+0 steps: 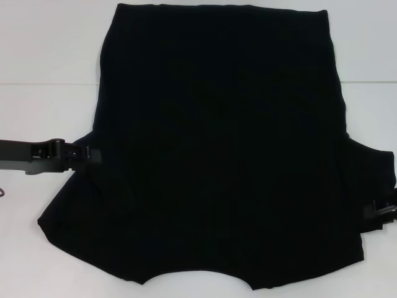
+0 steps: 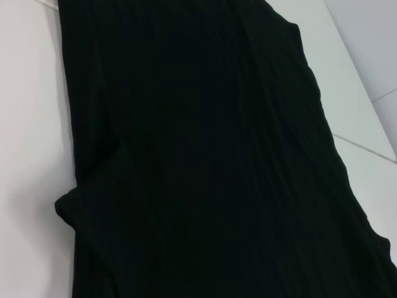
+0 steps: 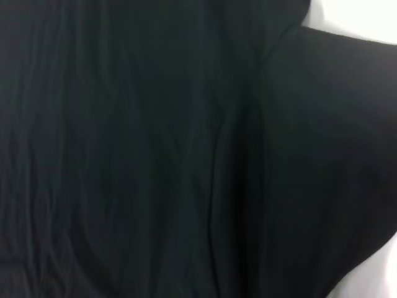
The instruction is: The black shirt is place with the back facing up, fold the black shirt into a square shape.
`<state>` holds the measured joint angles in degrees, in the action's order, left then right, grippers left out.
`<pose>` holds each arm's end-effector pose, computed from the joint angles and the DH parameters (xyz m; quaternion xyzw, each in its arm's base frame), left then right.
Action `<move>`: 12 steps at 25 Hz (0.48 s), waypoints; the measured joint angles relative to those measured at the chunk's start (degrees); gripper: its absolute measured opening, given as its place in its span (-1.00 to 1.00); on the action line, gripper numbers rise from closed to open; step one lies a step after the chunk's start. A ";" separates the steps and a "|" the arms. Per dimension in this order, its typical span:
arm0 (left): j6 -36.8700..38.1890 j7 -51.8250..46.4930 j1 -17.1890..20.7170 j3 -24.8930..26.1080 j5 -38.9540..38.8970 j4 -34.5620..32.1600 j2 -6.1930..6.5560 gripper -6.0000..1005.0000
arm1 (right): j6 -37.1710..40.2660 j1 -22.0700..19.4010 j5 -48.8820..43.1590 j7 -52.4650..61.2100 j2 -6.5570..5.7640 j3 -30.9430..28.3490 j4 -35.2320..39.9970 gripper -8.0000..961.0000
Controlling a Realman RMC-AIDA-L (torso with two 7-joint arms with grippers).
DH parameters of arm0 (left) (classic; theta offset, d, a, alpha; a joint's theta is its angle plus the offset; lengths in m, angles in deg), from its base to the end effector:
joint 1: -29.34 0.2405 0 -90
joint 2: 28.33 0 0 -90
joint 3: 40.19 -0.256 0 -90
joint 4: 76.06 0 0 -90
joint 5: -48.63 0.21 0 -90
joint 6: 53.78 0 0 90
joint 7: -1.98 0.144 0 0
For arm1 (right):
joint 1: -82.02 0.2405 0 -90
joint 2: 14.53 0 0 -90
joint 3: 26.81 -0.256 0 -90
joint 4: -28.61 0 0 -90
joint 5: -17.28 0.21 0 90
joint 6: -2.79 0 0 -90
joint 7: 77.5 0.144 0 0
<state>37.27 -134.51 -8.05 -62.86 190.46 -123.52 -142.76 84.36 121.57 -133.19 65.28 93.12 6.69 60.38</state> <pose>-0.2911 0.3628 0.0750 -0.7565 -0.6183 -0.1546 0.1469 0.3315 0.3614 0.0596 -0.7217 0.6745 0.0030 0.1553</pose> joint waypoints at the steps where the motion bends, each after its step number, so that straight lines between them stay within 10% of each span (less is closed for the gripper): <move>1: 0.00 0.00 0.02 0.00 -0.03 0.00 0.00 0.07 | -0.03 0.03 0.00 0.01 0.17 0.18 0.10 0.08; 12: 0.00 -0.14 0.22 0.01 -0.39 0.03 -0.23 0.07 | -0.23 0.15 0.20 -0.40 0.52 0.15 0.71 -0.59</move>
<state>37.28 -134.64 -7.84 -62.86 190.07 -123.48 -142.99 84.13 121.72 -133.00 64.88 93.65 6.85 61.08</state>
